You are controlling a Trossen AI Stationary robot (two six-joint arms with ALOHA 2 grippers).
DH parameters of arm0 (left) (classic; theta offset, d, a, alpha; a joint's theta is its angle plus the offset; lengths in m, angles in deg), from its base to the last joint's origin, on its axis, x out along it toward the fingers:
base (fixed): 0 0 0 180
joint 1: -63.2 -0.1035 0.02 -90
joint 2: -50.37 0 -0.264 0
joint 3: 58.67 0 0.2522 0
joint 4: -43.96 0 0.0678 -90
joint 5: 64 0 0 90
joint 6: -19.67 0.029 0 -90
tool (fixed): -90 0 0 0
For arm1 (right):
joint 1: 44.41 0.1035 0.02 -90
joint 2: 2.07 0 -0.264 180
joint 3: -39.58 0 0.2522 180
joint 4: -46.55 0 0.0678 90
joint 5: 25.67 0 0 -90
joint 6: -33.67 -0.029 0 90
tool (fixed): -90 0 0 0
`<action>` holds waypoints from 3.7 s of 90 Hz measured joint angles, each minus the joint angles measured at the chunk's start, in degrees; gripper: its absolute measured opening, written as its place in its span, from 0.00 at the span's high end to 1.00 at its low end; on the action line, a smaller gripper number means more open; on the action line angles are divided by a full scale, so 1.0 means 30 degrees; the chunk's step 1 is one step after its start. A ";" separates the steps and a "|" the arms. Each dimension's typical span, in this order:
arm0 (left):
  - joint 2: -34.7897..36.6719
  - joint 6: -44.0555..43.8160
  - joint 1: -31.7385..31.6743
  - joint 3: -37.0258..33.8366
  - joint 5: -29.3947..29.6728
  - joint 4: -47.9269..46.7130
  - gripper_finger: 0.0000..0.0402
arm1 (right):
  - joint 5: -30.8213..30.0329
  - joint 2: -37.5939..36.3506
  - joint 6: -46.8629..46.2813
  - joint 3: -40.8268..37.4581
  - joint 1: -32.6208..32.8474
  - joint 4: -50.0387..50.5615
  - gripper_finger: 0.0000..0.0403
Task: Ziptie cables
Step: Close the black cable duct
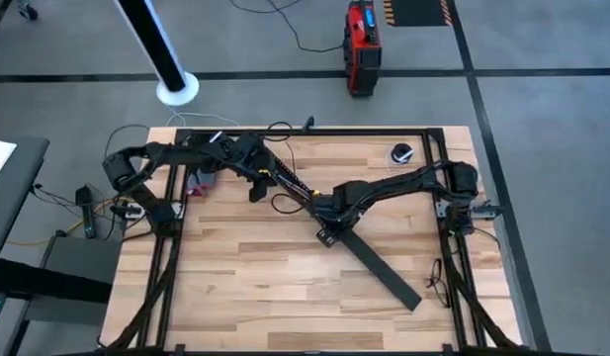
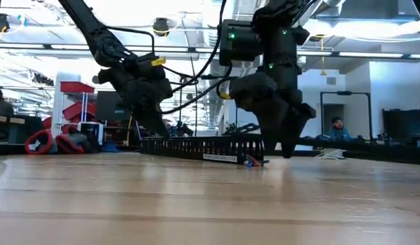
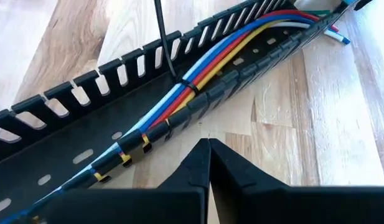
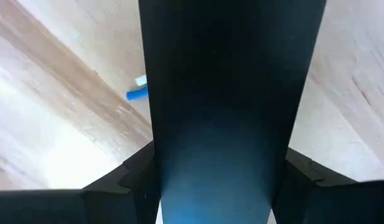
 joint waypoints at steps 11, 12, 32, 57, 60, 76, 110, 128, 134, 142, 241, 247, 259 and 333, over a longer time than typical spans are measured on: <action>0.0000 0.0017 0.0000 0.0000 0.0000 0.0005 1.00 | 0.0091 -0.0007 -0.0044 0.0000 0.0000 0.0029 0.50; 0.0000 0.0022 0.0000 0.0000 0.0000 -0.0002 1.00 | 0.0120 -0.0007 -0.0044 0.0000 0.0000 0.0033 0.50; 0.0000 0.0042 0.0000 0.0000 -0.0007 0.0002 1.00 | 0.0437 0.0255 0.0115 0.0015 0.0017 -0.0138 0.47; 0.0000 0.0102 0.0000 0.0000 -0.0007 -0.0009 1.00 | 0.0437 0.0270 0.0648 0.0015 0.0022 -0.0408 0.44; 0.0000 0.0102 0.0000 0.0000 -0.0007 -0.0003 1.00 | 0.0431 0.0270 0.0662 0.0015 0.0046 -0.0431 0.44; -0.0007 0.0109 0.0000 0.0000 -0.0007 -0.0002 1.00 | 0.0423 0.0270 0.0669 0.0007 0.0044 -0.0820 0.41; -0.0001 0.0109 0.0000 0.0000 -0.0007 -0.0016 1.00 | 0.0693 0.0282 0.0195 0.0007 0.0044 -0.1151 0.38; -0.0006 0.0109 0.0000 0.0000 -0.0007 -0.0009 1.00 | 0.0867 0.0291 0.0149 0.0212 0.0036 -0.0983 0.38; -0.0007 0.0109 0.0000 0.0000 -0.0007 -0.0009 1.00 | 0.0867 0.0291 0.0180 0.0433 0.0036 -0.1031 0.38; -0.0007 0.0109 0.0000 0.0000 -0.0007 -0.0009 1.00 | 0.0860 0.0291 0.0503 0.0561 0.0029 -0.1097 0.38; -0.0004 0.0332 0.0000 0.0000 -0.0015 -0.0401 1.00 | 0.1137 0.0284 0.1217 0.0554 -0.0393 -0.1211 0.38; -0.0006 0.0335 0.0007 0.0001 -0.0015 -0.0404 1.00 | 0.1139 0.0277 0.1217 0.0554 -0.0386 -0.1283 0.38; -0.0005 0.0335 0.0007 0.0000 -0.0018 -0.0410 1.00 | 0.1137 0.0277 0.1209 0.0554 -0.0361 -0.1333 0.38; 0.0000 0.0539 0.0015 0.0003 -0.0066 -0.0760 1.00 | 0.0958 0.0270 0.1180 0.0546 -0.0342 -0.0976 0.38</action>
